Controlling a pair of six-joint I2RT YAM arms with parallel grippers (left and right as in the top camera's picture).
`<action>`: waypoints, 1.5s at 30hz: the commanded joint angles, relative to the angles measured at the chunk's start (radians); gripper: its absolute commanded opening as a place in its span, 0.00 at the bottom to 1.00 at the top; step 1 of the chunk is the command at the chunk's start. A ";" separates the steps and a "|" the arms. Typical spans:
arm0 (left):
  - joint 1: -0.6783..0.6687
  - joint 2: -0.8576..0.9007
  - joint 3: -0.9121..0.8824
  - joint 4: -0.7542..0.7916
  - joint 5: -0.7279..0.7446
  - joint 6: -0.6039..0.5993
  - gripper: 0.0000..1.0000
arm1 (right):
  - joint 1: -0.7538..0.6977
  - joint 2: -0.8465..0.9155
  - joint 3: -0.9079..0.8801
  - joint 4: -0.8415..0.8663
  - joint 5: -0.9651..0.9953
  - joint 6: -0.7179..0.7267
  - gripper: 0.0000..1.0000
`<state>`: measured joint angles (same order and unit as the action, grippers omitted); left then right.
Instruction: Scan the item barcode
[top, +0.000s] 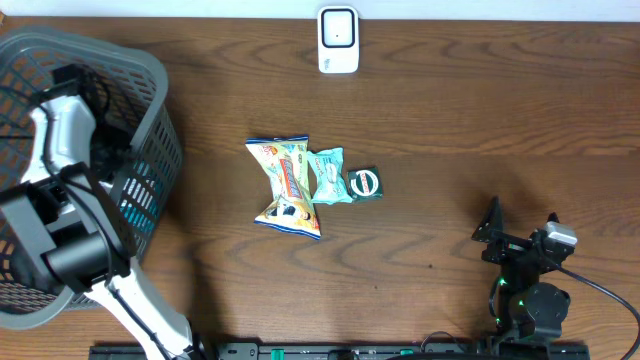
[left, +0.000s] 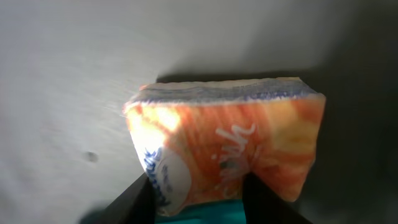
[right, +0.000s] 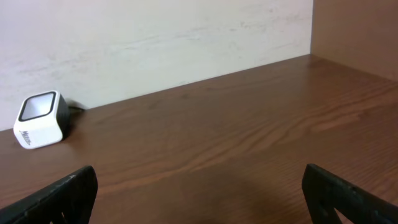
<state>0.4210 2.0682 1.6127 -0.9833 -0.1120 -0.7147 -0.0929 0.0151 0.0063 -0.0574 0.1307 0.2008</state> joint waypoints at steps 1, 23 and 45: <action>0.036 -0.106 -0.004 -0.007 -0.031 0.031 0.41 | 0.008 -0.002 -0.001 -0.003 0.006 0.004 0.99; 0.045 -0.115 -0.132 0.148 0.053 0.006 0.98 | 0.008 -0.002 -0.001 -0.004 0.005 0.004 0.99; 0.049 0.021 -0.155 0.205 0.056 0.087 0.54 | 0.008 -0.002 -0.001 -0.004 0.006 0.004 0.99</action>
<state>0.4652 2.0464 1.4776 -0.7494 -0.0708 -0.6685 -0.0929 0.0151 0.0063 -0.0574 0.1307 0.2008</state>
